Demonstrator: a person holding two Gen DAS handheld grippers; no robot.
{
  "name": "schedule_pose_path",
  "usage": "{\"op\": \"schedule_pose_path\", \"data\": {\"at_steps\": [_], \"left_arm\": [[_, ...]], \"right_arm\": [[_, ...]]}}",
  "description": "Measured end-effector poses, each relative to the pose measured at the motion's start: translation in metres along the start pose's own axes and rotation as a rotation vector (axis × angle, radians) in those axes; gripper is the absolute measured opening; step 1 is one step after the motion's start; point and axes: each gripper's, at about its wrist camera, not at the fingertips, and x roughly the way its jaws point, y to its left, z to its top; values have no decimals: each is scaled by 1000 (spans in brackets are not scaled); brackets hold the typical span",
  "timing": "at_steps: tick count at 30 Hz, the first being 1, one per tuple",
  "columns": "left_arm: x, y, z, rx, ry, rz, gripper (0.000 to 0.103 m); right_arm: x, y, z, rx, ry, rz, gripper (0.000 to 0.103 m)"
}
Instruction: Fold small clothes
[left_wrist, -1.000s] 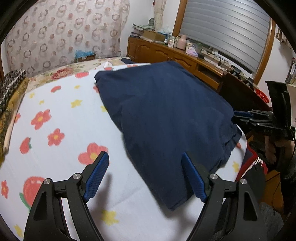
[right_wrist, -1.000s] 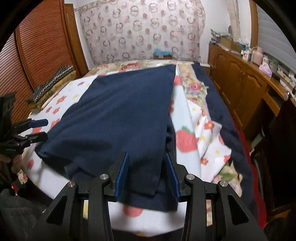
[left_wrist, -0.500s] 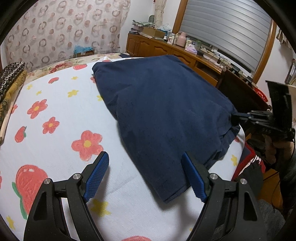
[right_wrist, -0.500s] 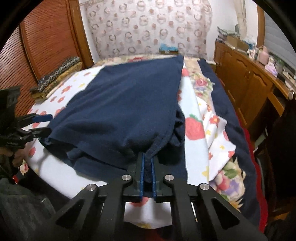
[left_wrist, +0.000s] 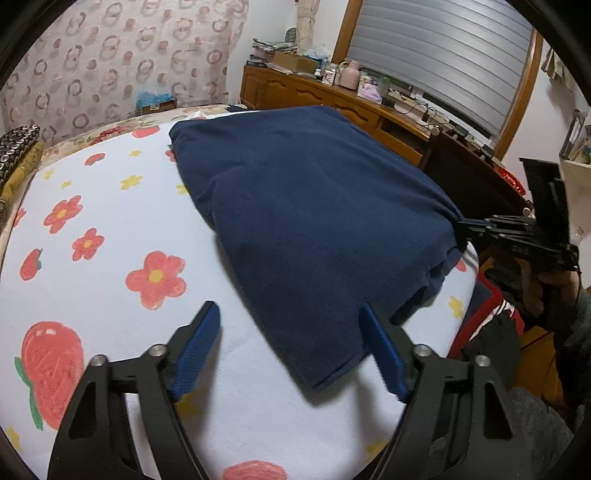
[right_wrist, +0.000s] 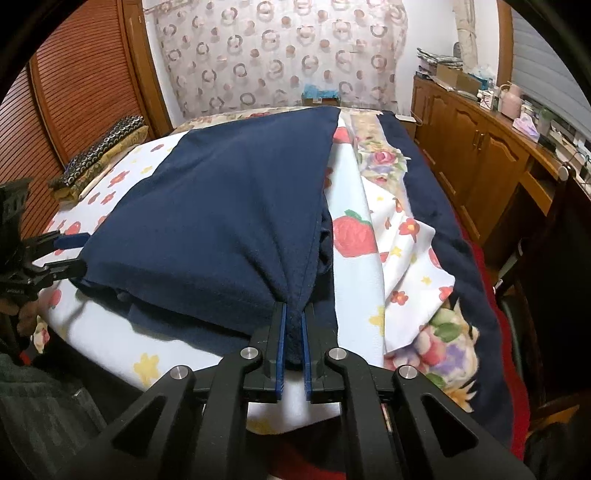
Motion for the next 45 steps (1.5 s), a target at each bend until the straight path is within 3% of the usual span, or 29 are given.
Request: {"op": "schedule_pose_path", "data": {"at_steps": [2,5,8,12,13,17,20,24,33,38,45], "left_arm": [[0,-1,-1,1,6,-17,62],[4,-3,-3,4,21,-31,50],[4,-8,-4,15,21,-24,48],[3,-10,-5,12,23,-34,42],[2,-10,-5,9,24,-38,39],[2,-13,-5,14,35,-60,26],[-2,-12,-4,11,28,-70,15],[-30,-18,3,19,-58,-81,13],[-96,-22,32,21,-196,-93,13],[-82,4,71,-9,-213,-79,13],[-29,40,131,-38,-180,16,13]], "right_arm": [[5,-5,-1,12,2,-18,37],[10,-10,-2,26,-1,-20,44],[11,-9,-4,32,-4,-11,49],[8,-5,-5,12,2,31,49],[8,-1,-6,-8,8,33,49],[7,7,-5,-45,20,76,11],[-1,6,-4,-33,-30,105,9],[-33,-5,2,29,-148,143,8],[-98,-11,19,31,-282,252,8],[-97,-18,47,28,-343,249,8],[-38,-17,107,41,-344,170,8]]}}
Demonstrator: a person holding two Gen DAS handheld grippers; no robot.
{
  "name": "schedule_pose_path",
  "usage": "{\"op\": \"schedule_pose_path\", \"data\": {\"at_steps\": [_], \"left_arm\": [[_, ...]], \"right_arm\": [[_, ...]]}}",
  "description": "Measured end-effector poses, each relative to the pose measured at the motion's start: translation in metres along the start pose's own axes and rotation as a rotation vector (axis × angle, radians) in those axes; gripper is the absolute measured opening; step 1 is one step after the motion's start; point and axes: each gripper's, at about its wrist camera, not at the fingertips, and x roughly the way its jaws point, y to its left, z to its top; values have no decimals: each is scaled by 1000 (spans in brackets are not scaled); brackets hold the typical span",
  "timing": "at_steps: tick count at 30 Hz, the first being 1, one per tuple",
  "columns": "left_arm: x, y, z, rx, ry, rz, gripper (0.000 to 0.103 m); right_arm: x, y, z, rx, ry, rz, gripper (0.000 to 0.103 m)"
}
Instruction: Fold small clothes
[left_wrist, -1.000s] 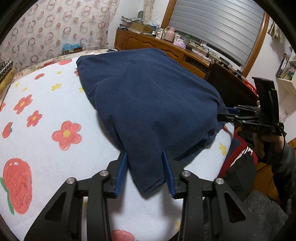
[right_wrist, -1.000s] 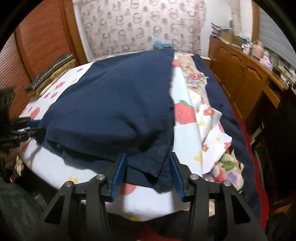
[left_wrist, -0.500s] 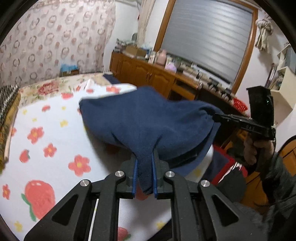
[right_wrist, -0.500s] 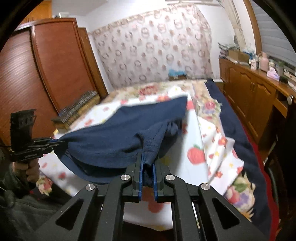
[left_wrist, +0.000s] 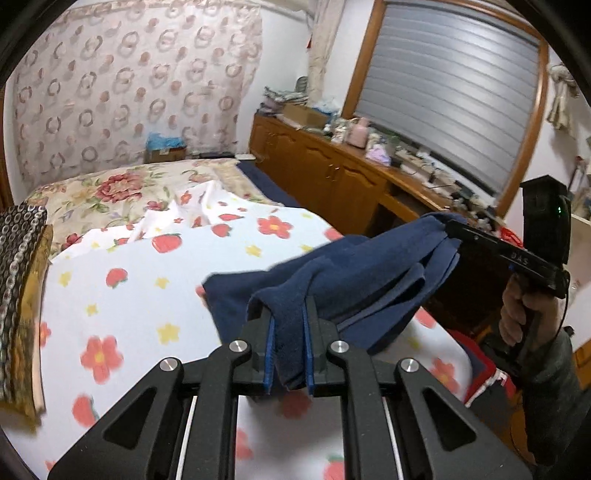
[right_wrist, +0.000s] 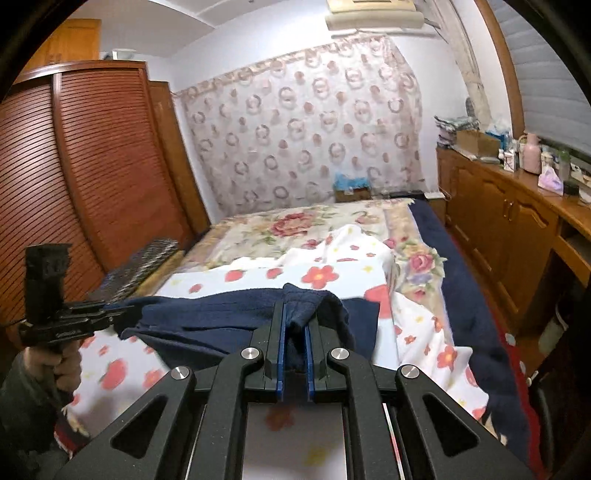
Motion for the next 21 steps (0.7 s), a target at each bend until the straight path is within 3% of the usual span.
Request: {"op": "schedule_pose_path", "data": {"at_steps": [6,10,12,13,15,17,19,21], "left_arm": [[42,16,17,7,47,38,14],[57,22,23,3,77,51,18],[57,20,22,23,72,95,31],[54,21,21,28,60,115,44],[49,23,20,24,47,90,52],[44,22,17,28,56,72,70],[41,19,12,46,54,65,71],[42,17,5,58,70,67,73]], "right_arm": [[55,11,4,-1,81,-106,8],[77,9,7,37,127,-125,8],[78,15,12,35,133,-136,8],[78,17,13,33,133,-138,13],[72,19,22,35,117,-141,19],[62,24,26,26,92,-154,36],[62,13,26,8,75,-159,45],[57,11,19,-29,77,-159,46]]}}
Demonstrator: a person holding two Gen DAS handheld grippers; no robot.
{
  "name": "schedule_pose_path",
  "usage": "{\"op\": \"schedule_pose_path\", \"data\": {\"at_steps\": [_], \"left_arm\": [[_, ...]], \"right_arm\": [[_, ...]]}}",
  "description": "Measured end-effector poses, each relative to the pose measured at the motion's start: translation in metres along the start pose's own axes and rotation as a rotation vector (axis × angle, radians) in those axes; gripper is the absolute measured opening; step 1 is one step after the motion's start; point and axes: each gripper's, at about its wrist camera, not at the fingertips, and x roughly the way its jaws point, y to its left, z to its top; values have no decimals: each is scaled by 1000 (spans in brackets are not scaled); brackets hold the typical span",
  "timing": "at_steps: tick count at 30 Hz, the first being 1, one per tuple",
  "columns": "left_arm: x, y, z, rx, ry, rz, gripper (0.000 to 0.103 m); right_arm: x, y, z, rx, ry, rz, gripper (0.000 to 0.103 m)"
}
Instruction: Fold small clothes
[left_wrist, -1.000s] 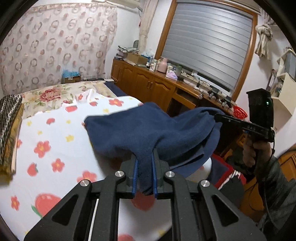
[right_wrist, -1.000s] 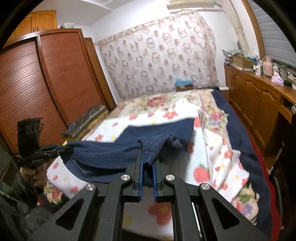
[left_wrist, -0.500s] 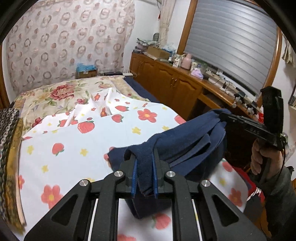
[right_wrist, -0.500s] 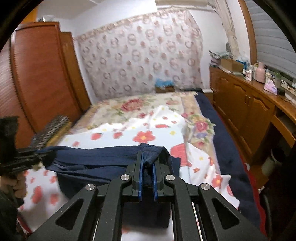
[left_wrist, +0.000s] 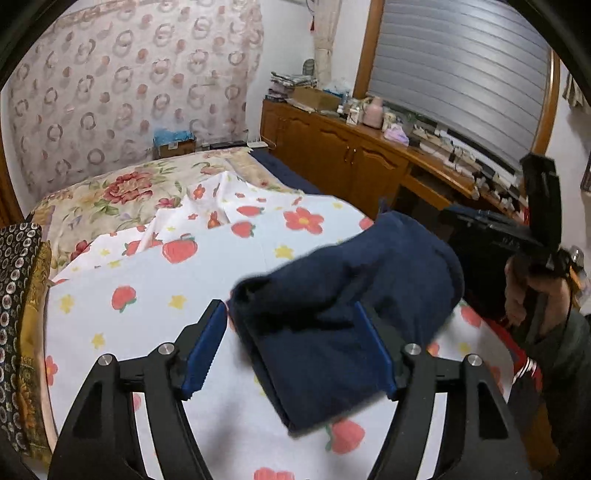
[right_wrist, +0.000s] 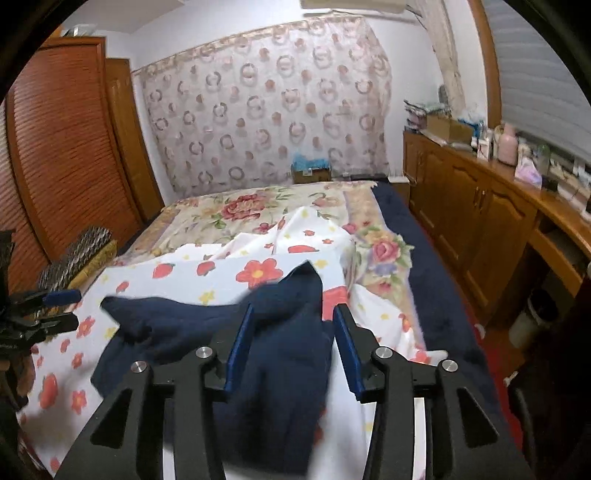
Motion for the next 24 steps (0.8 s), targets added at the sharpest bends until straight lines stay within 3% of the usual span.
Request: {"op": "schedule_pose_path", "data": {"at_steps": [5,13,18,24], "left_arm": [[18,3,-7,-17,40,19,74],[61,26,7,-70,74,48,74],[90,48,19,-113,103,138,74],[101,59,22,-111,115,123,75]], "right_arm": [[14,4,-16,-69,77,-15,49],[50,-5,4,-10,159,14,49],[64,-12,3,-29,222,-81,49],[60,-15,12,1,206,-41,49]]}}
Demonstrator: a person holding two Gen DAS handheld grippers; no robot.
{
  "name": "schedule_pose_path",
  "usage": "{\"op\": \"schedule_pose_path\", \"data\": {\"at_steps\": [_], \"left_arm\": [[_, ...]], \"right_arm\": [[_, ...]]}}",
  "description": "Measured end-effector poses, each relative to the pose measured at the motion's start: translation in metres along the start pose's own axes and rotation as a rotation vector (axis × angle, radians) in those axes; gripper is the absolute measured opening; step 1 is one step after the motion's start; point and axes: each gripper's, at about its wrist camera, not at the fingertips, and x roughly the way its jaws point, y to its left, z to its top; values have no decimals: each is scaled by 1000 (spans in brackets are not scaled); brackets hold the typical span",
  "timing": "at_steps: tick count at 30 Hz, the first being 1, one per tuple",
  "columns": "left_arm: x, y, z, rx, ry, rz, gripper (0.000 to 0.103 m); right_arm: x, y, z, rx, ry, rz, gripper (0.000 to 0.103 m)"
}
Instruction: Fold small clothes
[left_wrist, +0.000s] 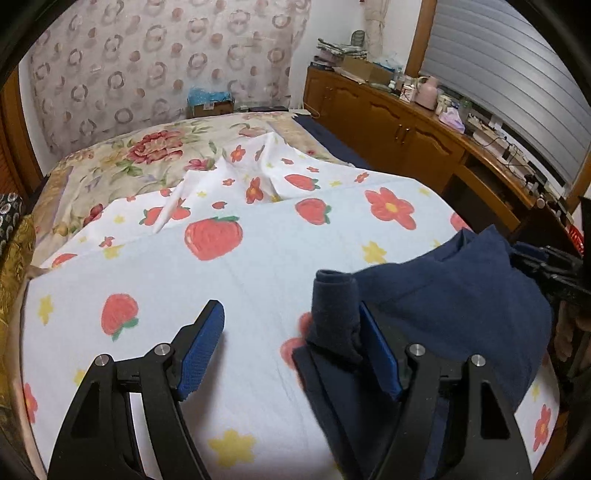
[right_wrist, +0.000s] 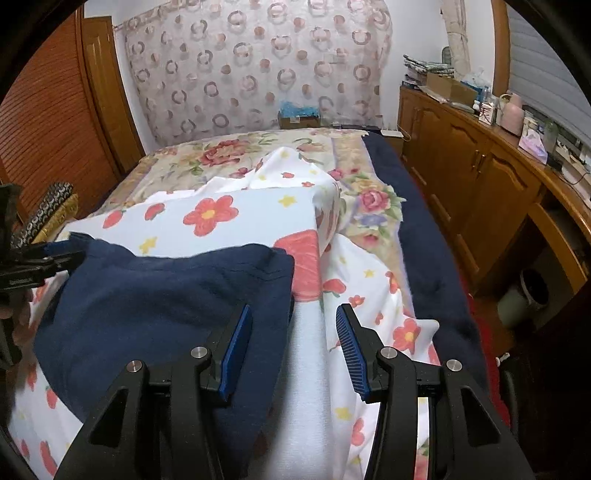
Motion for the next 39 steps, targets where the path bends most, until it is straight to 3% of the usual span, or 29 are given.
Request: {"op": "schedule_pose_path", "data": {"at_steps": [3,7,14,22,24,25,26,30,31,32,33,39], "left_arm": [[3,3,2,-4,19,-21,75],[-11,5,2,-1,9,-71,75],[-20,-5,-16,66,62,-110,75],[-4,0,-18,16,90,-167,75],[-4,-1,-18,13,85,-182,69],[-3,-2,-17,15,86,-192,61],[-3,-3,-17,15,87,-209,52],[-3,-5,-18,6,83,-231,39],[-4,-5,-18,2,79,-239,29],[-6,-5,-18,3,76,-250,19],[-7,-5,-18,4,74,-255,15],[-61,-12,-16,14,-50,-244,11]], "right_arm": [[-7,4,3,5,-21,40,50],[-10,9,3,20,-40,104,59],[20,6,-8,-15,66,116,62],[28,-6,1,59,101,200,62],[27,-3,0,50,97,196,62],[29,-2,0,51,99,200,61],[30,-2,0,52,101,210,55],[31,4,-3,34,108,250,34],[29,4,-4,36,103,269,27],[27,3,-4,41,91,277,24],[23,5,-4,38,74,273,23],[-13,24,11,-35,-68,278,20]]}}
